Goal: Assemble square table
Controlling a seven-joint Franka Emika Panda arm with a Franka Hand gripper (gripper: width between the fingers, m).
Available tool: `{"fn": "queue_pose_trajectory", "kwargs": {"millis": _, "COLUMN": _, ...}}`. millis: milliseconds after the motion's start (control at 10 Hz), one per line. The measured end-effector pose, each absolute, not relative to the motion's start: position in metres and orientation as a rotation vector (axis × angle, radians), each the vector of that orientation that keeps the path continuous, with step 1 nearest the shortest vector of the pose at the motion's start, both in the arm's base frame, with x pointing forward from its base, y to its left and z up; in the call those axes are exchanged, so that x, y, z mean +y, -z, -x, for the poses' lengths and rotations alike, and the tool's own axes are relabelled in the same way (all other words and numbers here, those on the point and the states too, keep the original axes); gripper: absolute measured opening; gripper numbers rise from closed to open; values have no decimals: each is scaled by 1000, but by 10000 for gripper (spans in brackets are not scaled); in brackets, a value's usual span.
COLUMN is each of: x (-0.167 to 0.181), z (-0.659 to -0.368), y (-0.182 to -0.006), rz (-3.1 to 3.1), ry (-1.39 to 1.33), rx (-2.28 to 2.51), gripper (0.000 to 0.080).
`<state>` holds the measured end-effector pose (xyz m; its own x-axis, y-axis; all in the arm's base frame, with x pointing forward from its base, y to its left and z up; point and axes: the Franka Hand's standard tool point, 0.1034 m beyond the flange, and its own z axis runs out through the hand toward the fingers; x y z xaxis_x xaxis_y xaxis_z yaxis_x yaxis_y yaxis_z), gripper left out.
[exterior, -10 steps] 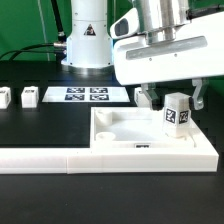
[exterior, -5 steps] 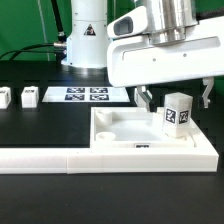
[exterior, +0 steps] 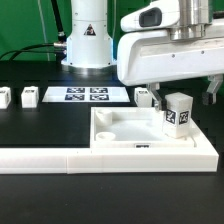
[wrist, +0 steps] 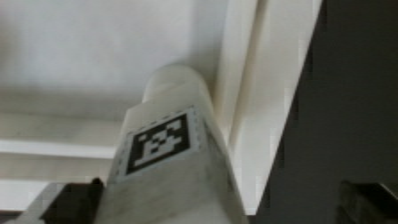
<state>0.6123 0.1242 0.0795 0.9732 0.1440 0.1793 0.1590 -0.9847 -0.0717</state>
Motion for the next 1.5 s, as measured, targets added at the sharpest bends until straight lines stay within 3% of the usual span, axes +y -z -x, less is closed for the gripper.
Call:
{"fn": "queue_pose_trajectory", "kwargs": {"millis": 300, "x": 114, "z": -617, "y": -82, "rz": 3001, "ry": 294, "rx": -655, "gripper": 649}}
{"fn": "queue_pose_trajectory", "kwargs": {"millis": 600, "x": 108, "z": -618, "y": -81, "rz": 2993, "ry": 296, "rx": -705, "gripper": 638}}
{"fn": "queue_pose_trajectory", "kwargs": {"millis": 800, "x": 108, "z": -618, "y": -81, "rz": 2993, "ry": 296, "rx": -705, "gripper": 288}}
{"fn": "queue_pose_trajectory", "kwargs": {"millis": 1200, "x": 107, "z": -618, "y": -81, "rz": 3002, "ry": 299, "rx": -636, "gripper": 290}}
{"fn": "queue_pose_trajectory", "kwargs": {"millis": 1500, "x": 106, "z": -617, "y": -79, "rz": 3023, "ry": 303, "rx": -227, "gripper": 290}}
